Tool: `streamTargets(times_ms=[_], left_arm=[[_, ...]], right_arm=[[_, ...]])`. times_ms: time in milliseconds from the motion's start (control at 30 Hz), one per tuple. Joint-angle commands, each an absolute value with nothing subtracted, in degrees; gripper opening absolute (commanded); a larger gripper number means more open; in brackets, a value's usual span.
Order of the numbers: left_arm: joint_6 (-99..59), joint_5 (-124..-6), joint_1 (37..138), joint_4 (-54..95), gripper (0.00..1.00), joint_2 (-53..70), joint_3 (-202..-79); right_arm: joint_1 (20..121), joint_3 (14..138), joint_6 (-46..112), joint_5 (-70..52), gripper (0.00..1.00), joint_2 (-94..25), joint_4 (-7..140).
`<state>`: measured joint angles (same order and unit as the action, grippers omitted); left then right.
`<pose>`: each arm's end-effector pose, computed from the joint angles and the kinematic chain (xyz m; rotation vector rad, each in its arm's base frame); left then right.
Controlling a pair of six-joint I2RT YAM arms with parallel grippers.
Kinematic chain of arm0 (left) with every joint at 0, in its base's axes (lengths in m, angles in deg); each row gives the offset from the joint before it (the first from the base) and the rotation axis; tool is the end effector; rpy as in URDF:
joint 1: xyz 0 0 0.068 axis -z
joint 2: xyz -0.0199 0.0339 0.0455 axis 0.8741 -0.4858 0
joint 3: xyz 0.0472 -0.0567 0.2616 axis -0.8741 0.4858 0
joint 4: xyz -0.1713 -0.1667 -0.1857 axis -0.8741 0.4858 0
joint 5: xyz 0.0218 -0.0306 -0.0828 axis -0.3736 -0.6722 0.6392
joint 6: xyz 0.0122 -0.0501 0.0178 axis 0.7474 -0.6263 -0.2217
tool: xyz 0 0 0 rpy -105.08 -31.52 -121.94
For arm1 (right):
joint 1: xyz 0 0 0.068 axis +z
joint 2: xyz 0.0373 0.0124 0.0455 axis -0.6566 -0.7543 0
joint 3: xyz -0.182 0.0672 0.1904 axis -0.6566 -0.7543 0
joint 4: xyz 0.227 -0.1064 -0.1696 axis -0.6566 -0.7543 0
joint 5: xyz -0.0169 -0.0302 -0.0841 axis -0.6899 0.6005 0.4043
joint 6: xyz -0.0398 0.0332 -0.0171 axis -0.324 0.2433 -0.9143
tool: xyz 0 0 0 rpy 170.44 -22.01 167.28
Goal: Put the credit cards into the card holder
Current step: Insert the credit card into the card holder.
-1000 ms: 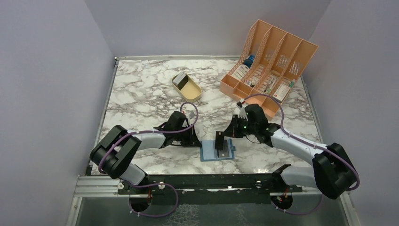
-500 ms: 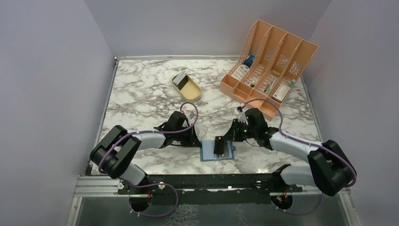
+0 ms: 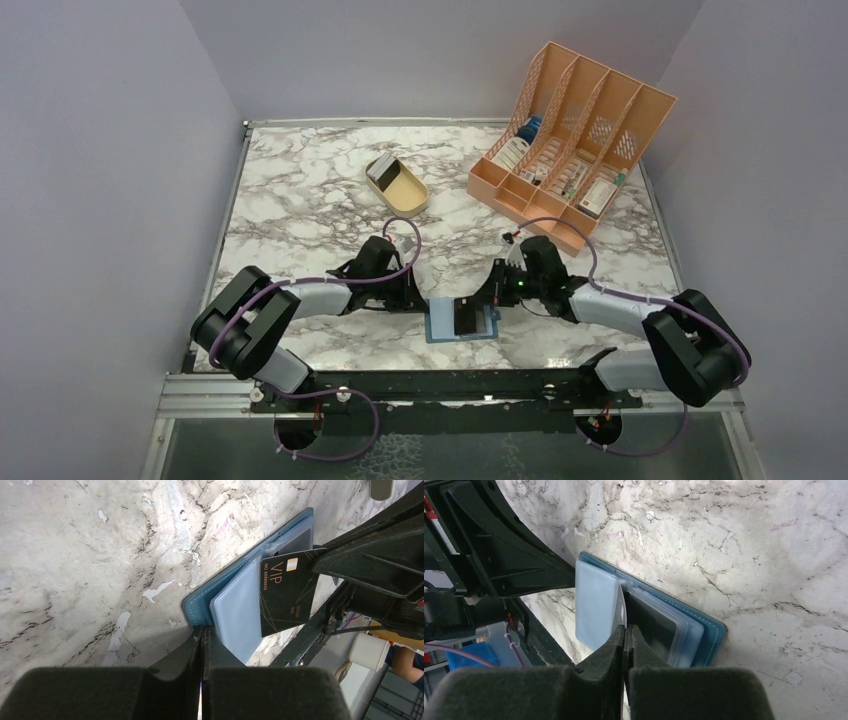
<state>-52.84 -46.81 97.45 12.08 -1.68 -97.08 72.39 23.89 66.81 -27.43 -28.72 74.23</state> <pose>0.2161 -0.1804 0.0880 0.0673 2.6257 -1.1453 0.2093 0.1461 0.1034 -0.0358 2.5452 1.0944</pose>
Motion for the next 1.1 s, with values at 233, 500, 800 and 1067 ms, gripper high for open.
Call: streamTargets(times_ms=[233, 500, 800, 1067], left_arm=[[-51.86, -51.73, 97.81, 14.03, 0.04, -2.88, -95.07], [-52.18, -51.86, 97.77, 13.81, 0.04, -2.33, -94.81], [-52.31, -51.83, 97.85, 13.66, 0.04, -2.72, -94.79], [-52.49, -51.89, 97.98, 13.65, 0.04, -2.93, -94.82]], right_arm=[[72.13, 21.26, 66.54, -28.95, 0.01, -30.78, 82.83], [72.15, 21.43, 66.56, -29.14, 0.01, -30.75, 83.44], [72.24, 21.04, 66.98, -30.88, 0.01, -32.73, 85.51], [72.23, 20.86, 67.53, -31.13, 0.01, -32.62, 85.06]])
